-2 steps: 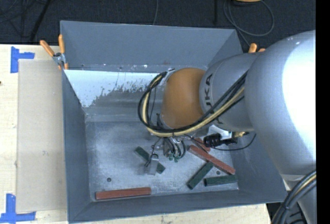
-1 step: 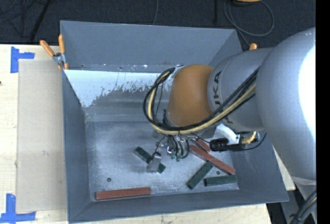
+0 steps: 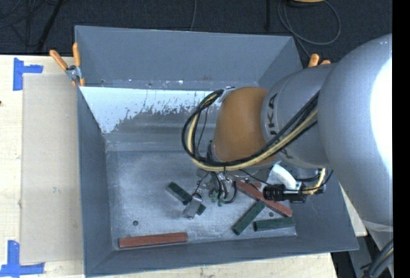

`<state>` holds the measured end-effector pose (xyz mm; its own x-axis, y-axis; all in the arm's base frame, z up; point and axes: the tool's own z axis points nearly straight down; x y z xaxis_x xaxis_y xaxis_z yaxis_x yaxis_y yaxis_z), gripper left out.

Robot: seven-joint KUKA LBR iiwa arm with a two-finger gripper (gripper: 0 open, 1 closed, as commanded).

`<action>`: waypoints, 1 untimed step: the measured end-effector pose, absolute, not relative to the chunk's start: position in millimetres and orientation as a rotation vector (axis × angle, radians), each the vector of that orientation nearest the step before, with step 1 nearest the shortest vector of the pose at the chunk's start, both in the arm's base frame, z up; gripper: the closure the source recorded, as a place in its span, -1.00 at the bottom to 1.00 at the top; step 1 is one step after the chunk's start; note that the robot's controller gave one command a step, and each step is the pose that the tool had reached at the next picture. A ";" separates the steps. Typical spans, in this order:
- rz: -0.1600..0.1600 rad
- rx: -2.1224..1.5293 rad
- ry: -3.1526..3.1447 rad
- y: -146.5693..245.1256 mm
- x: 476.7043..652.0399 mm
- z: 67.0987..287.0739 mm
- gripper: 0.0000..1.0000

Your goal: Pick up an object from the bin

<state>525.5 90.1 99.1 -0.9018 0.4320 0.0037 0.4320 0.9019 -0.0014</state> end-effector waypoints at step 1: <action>0.004 -1.079 -2.943 87.2 517.1 68.1 -1.00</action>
Offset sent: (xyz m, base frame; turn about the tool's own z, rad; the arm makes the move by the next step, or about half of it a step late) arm -0.0069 -0.0023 -0.0291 0.2554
